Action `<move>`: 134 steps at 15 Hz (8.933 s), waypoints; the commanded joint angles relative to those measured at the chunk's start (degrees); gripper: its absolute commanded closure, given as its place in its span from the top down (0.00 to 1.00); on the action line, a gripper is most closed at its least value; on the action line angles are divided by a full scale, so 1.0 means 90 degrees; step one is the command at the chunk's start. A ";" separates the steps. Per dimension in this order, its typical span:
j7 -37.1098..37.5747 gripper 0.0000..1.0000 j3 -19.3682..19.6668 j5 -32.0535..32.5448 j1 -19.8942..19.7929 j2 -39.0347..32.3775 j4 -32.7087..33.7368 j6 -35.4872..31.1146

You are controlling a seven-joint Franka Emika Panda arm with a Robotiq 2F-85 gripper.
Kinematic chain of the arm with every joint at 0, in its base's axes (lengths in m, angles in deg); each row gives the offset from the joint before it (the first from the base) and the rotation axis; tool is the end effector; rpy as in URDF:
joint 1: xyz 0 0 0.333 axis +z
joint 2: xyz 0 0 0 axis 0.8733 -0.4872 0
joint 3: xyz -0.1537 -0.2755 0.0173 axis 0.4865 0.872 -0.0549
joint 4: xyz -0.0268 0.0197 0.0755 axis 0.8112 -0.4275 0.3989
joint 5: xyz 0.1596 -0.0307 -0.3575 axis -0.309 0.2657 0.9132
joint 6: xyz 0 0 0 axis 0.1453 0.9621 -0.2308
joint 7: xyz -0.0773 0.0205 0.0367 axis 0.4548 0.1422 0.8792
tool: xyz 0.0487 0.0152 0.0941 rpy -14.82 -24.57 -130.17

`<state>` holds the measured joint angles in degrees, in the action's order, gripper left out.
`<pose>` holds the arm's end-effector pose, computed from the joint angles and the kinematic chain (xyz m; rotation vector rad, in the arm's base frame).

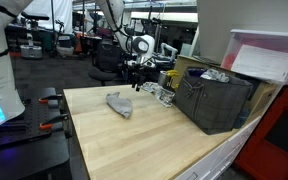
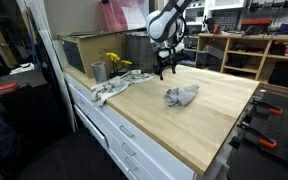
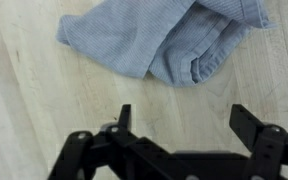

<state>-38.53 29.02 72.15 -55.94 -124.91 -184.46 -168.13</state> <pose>0.6569 -0.0046 0.2011 2.9407 -0.4237 -0.2671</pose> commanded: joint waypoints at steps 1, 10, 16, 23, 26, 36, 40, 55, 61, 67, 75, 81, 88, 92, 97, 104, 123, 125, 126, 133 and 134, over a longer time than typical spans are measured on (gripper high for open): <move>0.0110 1.00 -0.0011 -0.0033 0.0020 -0.0560 0.0533 0.0270; 0.0536 0.49 0.0164 -0.0046 0.0047 -0.0982 0.0681 0.1018; 0.0668 0.05 0.0144 -0.0072 0.0058 -0.0888 0.0706 0.1273; 0.1496 0.00 0.0415 0.0180 0.0332 -0.0181 0.0400 0.1794; 0.1868 0.00 0.0432 0.0278 0.0449 0.0266 0.0246 0.2515; 0.2137 0.00 -0.0018 0.0258 0.0532 0.1292 0.0160 0.3937; 0.2299 0.00 0.0050 0.0327 0.0390 0.1463 0.0235 0.3880; -0.1242 0.00 0.0001 0.1307 -0.0279 0.2223 -0.2502 -0.0095; -0.1060 0.00 0.0273 0.2247 -0.0338 0.2385 -0.2867 0.0847; -0.0667 0.00 0.0287 0.2862 -0.0346 0.2517 -0.2967 0.2006; 0.0970 0.28 -0.0060 0.0409 -0.0373 0.2763 -0.3202 0.3069; 0.1632 0.70 0.0004 -0.0054 -0.0408 0.2873 -0.2934 0.2714; 0.1327 1.00 -0.0137 0.0213 -0.0313 0.1859 -0.1713 0.0705; 0.0823 1.00 -0.0239 0.0148 -0.0201 0.0940 -0.0743 0.0215; -0.0045 1.00 -0.0401 -0.0208 -0.0226 -0.0035 0.0352 0.0331; -0.1500 1.00 -0.0832 -0.0856 -0.0447 -0.0843 0.0951 0.0403; -0.2622 0.01 -0.0740 -0.0126 -0.0309 -0.0991 0.1007 0.1943; -0.2298 0.00 -0.0654 -0.0126 -0.0269 -0.0814 0.1180 0.1785; -0.2086 0.01 -0.0578 -0.0079 -0.0216 -0.0716 0.1290 0.1686; -0.0789 0.34 -0.0191 0.0571 0.0276 -0.0514 0.2505 0.1286; -0.0743 0.36 -0.0187 0.0681 0.0346 -0.0522 0.2600 0.1286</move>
<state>-48.38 26.02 75.59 -55.24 -129.73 -163.55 -155.60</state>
